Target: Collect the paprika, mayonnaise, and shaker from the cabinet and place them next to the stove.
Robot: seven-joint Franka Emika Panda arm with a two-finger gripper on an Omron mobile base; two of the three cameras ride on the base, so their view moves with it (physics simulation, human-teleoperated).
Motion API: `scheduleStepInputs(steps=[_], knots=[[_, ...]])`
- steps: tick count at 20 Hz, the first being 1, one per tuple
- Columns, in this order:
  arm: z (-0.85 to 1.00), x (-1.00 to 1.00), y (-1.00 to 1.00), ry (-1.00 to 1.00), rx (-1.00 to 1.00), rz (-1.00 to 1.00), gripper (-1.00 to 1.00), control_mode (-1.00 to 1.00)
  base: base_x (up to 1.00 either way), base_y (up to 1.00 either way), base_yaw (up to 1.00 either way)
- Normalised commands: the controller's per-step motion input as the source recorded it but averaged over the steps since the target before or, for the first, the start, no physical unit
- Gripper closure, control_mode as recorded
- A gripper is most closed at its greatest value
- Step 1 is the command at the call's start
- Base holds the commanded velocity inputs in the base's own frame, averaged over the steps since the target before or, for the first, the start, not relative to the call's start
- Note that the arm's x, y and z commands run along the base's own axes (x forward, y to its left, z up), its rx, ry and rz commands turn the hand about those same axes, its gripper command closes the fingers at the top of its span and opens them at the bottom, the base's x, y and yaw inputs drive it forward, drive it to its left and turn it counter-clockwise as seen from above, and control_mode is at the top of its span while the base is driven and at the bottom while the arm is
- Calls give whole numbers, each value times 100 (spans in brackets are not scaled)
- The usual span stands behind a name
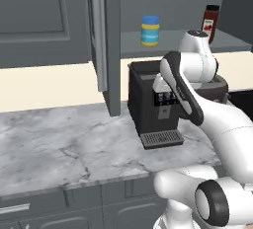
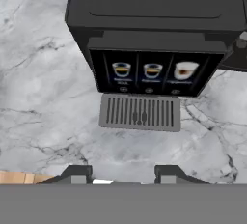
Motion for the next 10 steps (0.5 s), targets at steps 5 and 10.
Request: scheduleStepInputs(steps=[5,10], knots=[[-1,0,0,-1,0,0,-100,100,-8,-21,0],[0,0,0,0,0,0,-100,100,-12,-62,0]])
